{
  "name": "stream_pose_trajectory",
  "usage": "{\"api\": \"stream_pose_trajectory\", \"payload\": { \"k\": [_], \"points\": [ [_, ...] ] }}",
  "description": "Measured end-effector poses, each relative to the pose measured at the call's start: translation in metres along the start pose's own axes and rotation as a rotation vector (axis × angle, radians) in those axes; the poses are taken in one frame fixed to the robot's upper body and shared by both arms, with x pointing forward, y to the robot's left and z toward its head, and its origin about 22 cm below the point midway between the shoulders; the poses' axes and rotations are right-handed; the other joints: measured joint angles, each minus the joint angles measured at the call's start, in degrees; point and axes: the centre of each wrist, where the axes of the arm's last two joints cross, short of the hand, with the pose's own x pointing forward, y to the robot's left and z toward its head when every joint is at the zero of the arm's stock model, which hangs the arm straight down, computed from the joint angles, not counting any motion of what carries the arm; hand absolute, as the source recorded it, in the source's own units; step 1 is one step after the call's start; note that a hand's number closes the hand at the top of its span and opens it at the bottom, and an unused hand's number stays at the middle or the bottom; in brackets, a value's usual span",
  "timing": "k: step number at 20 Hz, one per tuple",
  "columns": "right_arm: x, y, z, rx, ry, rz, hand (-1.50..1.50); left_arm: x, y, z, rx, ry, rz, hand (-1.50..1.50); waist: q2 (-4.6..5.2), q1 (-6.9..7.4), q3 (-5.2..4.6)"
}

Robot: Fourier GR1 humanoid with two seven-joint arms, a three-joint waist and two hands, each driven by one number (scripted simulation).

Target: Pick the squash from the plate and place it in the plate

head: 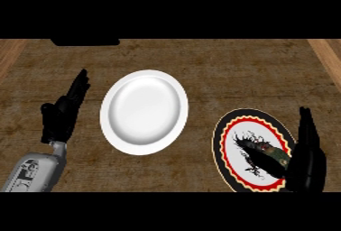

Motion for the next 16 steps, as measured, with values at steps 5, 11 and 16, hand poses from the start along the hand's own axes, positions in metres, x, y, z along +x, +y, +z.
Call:
{"api": "stream_pose_trajectory", "payload": {
  "k": [5, 11, 16],
  "points": [
    [0.015, -0.034, 0.0, 0.138, 0.143, 0.166, -1.5, 0.004, 0.001, -0.004, 0.008, 0.005, -0.003, 0.0, 0.08, 0.0, -0.01],
    [0.043, -0.071, 0.003, 0.255, 0.222, 0.254, -1.5, 0.003, -0.004, -0.004, -0.01, -0.002, 0.005, 0.0, 0.25, 0.79, 0.1],
    [0.05, -0.082, -0.008, 0.307, 0.261, 0.247, -1.5, -0.003, -0.013, -0.003, -0.019, -0.006, 0.006, 0.0, 0.39, 1.17, 0.18]
  ]
}}
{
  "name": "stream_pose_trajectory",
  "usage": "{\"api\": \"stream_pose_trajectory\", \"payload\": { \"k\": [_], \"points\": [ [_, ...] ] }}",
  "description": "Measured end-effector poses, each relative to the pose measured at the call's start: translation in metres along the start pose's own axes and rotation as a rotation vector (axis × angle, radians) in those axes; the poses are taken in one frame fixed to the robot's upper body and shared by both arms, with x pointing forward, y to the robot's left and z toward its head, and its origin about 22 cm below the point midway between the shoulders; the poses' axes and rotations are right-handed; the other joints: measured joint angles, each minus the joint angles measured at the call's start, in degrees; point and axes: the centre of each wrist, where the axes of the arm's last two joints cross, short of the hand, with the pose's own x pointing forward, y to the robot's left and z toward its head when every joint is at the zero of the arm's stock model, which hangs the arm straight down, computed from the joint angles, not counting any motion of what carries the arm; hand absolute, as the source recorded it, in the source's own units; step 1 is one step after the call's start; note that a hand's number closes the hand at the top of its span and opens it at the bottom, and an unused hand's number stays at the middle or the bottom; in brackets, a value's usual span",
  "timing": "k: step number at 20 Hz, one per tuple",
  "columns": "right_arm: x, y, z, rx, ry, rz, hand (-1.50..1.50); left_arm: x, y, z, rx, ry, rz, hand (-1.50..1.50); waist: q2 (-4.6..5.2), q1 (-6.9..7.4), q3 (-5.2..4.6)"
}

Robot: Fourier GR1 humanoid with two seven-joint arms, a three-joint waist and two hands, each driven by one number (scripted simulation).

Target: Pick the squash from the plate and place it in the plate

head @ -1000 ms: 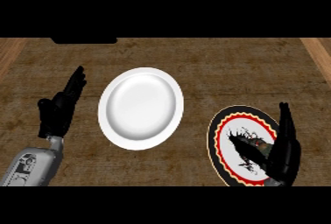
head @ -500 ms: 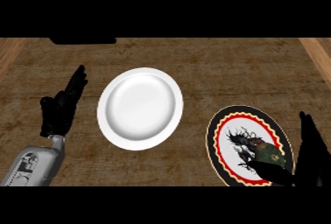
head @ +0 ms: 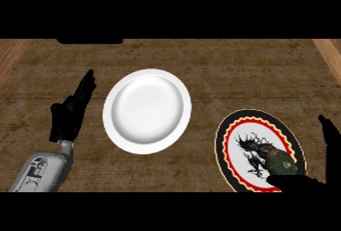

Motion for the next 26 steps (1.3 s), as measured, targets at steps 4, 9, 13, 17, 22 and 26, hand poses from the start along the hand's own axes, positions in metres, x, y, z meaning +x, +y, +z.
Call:
{"api": "stream_pose_trajectory", "payload": {
  "k": [4, 9, 13, 17, 22, 26],
  "points": [
    [0.001, 0.0, -0.013, 0.036, 0.025, 0.009, -1.5, 0.002, 0.009, -0.002, -0.004, -0.003, -0.002, 0.0, 0.04, 0.21, 0.04],
    [-0.006, 0.013, -0.021, 0.103, 0.072, 0.058, -1.5, 0.005, 0.011, -0.005, 0.0, -0.005, -0.002, 0.0, 0.04, 0.23, 0.06],
    [-0.012, 0.033, -0.036, 0.153, 0.12, 0.108, -1.5, 0.002, 0.009, -0.004, -0.003, -0.005, -0.004, 0.0, 0.07, 0.31, 0.09],
    [-0.016, 0.044, -0.043, 0.18, 0.148, 0.121, -1.5, -0.001, 0.004, -0.001, -0.002, -0.007, -0.007, 0.0, 0.04, 0.23, 0.11],
    [-0.031, 0.051, -0.053, 0.207, 0.192, 0.14, -1.5, 0.007, 0.006, -0.003, -0.001, -0.001, 0.002, 0.0, 0.01, 0.16, 0.12],
    [-0.041, 0.063, -0.058, 0.226, 0.224, 0.147, -1.5, 0.007, 0.006, 0.002, -0.001, -0.002, -0.001, 0.0, -0.01, 0.15, 0.11]
  ]
}}
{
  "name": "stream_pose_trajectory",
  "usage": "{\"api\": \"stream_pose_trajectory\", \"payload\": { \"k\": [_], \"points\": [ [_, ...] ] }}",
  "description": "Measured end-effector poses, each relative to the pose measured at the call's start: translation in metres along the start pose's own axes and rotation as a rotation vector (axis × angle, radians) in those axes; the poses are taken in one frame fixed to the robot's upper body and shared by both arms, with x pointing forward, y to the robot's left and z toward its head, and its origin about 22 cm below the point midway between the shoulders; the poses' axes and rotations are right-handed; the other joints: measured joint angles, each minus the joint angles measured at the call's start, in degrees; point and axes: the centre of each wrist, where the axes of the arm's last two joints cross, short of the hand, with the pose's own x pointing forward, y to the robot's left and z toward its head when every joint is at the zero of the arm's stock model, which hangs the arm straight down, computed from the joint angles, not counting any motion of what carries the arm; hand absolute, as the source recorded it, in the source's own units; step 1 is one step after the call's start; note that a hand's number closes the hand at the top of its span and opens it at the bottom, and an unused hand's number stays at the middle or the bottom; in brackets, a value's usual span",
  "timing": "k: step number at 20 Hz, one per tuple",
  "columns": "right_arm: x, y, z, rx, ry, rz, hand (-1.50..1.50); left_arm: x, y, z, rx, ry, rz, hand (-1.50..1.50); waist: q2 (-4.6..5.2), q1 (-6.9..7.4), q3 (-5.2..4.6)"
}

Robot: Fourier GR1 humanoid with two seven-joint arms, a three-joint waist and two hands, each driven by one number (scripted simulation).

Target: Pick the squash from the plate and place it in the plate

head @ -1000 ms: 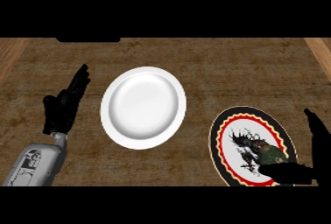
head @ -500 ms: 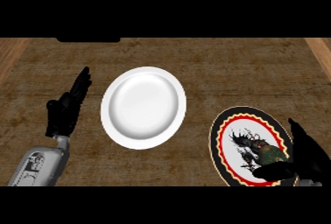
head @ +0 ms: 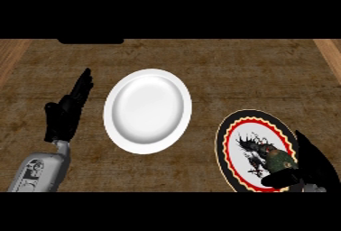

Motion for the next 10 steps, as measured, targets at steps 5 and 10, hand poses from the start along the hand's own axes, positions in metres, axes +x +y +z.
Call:
{"api": "stream_pose_trajectory", "payload": {
  "k": [5, 10],
  "points": [
    [-0.01, 0.003, -0.01, -0.011, 0.009, 0.017, 1.5, 0.001, 0.002, -0.003, 0.001, 0.0, 0.001, 0.0, 0.01, -0.08, 0.01],
    [-0.008, 0.009, -0.011, -0.069, 0.001, 0.038, 1.5, -0.001, 0.008, 0.002, 0.002, 0.002, 0.002, 0.0, -0.01, -0.05, 0.0]
  ]
}}
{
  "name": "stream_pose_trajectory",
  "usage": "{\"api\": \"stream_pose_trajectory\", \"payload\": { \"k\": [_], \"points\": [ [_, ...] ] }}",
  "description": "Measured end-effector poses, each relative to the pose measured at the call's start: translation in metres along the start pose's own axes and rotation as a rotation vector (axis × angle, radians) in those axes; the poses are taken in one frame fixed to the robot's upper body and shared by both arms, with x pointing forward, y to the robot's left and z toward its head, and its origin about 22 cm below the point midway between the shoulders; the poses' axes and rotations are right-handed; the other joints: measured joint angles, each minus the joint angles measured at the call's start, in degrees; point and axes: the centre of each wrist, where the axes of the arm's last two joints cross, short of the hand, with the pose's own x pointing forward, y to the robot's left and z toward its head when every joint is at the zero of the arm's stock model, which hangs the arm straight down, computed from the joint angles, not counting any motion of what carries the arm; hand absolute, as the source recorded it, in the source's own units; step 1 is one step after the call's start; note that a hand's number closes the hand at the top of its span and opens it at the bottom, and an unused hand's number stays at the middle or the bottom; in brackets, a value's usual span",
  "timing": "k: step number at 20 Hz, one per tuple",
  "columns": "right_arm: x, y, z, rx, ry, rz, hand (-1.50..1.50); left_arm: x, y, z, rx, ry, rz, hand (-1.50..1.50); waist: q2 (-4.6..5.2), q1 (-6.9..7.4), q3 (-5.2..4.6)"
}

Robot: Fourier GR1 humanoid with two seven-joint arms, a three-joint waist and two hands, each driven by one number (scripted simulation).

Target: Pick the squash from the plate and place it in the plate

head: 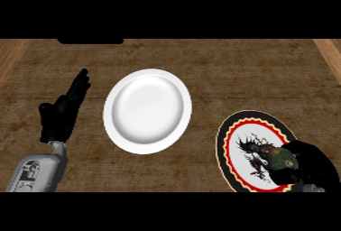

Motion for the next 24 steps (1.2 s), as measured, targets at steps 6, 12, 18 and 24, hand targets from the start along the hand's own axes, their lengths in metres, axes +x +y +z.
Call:
{"api": "stream_pose_trajectory", "payload": {
  "k": [6, 12, 18, 24],
  "points": [
    [-0.011, 0.002, 0.004, -0.059, -0.022, -0.003, 1.5, -0.001, -0.001, 0.0, 0.001, 0.001, 0.002, 0.0, -0.01, -0.06, 0.0],
    [0.006, 0.03, 0.059, -0.085, -0.153, 0.073, 1.5, 0.001, -0.003, -0.005, 0.001, 0.004, -0.001, 0.0, -0.12, -0.33, -0.06],
    [0.022, 0.036, 0.111, -0.259, -0.332, 0.063, 1.5, 0.001, -0.003, -0.01, 0.008, 0.005, -0.002, 0.0, -0.19, -0.54, -0.04],
    [0.043, 0.011, 0.153, -0.465, -0.547, -0.036, 1.5, -0.002, -0.006, -0.008, 0.002, 0.015, 0.002, 0.0, -0.23, -0.26, -0.05]
  ]
}}
